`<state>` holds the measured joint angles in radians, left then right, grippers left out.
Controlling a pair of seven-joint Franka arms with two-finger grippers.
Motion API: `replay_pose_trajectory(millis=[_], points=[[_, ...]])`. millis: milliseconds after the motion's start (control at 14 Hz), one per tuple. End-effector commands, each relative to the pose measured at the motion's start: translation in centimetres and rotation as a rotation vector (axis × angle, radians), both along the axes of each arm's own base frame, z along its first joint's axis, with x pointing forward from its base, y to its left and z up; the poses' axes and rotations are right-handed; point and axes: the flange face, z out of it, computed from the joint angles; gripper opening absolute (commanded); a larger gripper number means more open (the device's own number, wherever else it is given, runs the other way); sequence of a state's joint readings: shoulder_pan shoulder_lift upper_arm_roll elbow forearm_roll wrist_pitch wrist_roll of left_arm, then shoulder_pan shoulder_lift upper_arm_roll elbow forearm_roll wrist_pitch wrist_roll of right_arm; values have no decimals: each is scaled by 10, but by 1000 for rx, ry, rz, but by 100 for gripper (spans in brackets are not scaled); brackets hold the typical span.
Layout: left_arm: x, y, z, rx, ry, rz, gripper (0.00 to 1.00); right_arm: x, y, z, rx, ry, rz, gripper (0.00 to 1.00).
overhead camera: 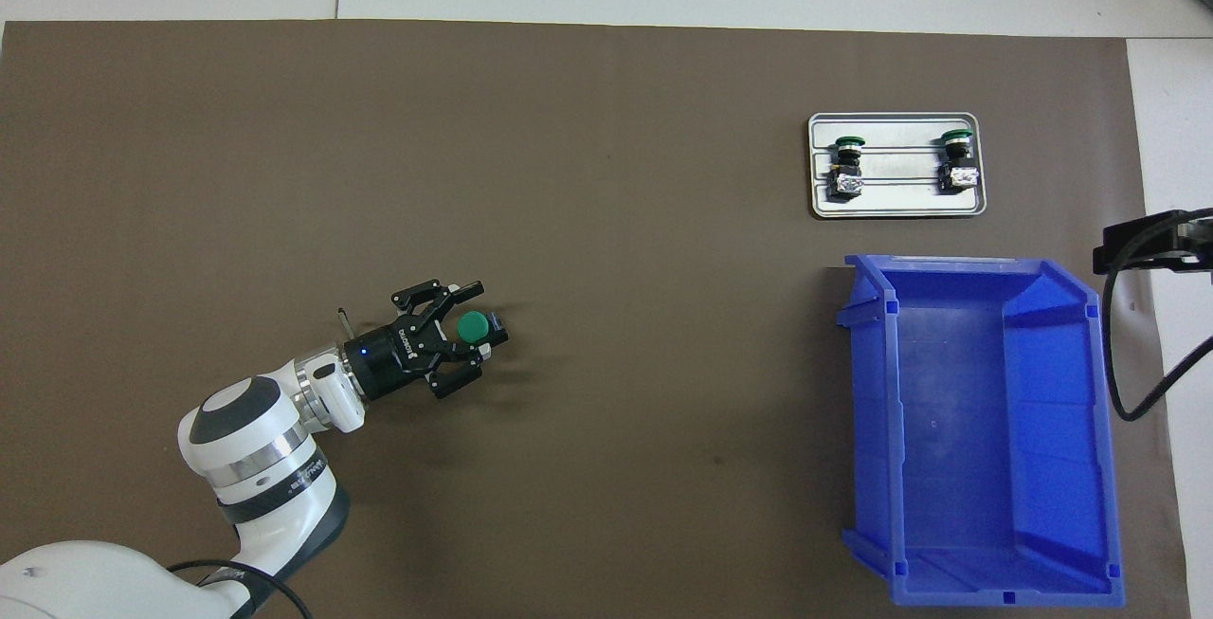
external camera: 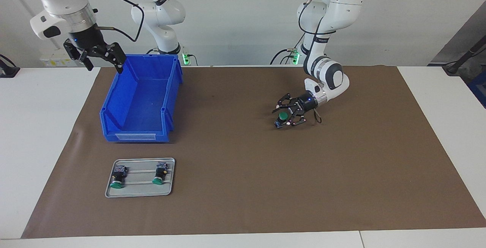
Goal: Place and press button with both arms
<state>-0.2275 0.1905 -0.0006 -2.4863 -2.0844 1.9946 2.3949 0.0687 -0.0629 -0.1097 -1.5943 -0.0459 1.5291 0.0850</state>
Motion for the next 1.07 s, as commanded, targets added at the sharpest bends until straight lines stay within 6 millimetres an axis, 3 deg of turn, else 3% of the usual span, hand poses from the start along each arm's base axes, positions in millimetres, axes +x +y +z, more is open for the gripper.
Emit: replay_pose_trajectory(millis=[0, 286, 429, 644, 1002], points=[[-4, 5, 7, 14, 17, 34, 99, -4, -2, 4, 8, 0, 16, 100], [1, 7, 13, 29, 47, 51, 99, -4, -1, 4, 8, 0, 17, 100], [6, 10, 26, 82, 71, 53, 99, -4, -1, 4, 8, -2, 17, 100], [12, 18, 63, 234, 144, 86, 99, -4, -1, 4, 8, -2, 17, 100], [14, 33, 78, 284, 164, 174, 99, -4, -1, 4, 8, -2, 17, 100]])
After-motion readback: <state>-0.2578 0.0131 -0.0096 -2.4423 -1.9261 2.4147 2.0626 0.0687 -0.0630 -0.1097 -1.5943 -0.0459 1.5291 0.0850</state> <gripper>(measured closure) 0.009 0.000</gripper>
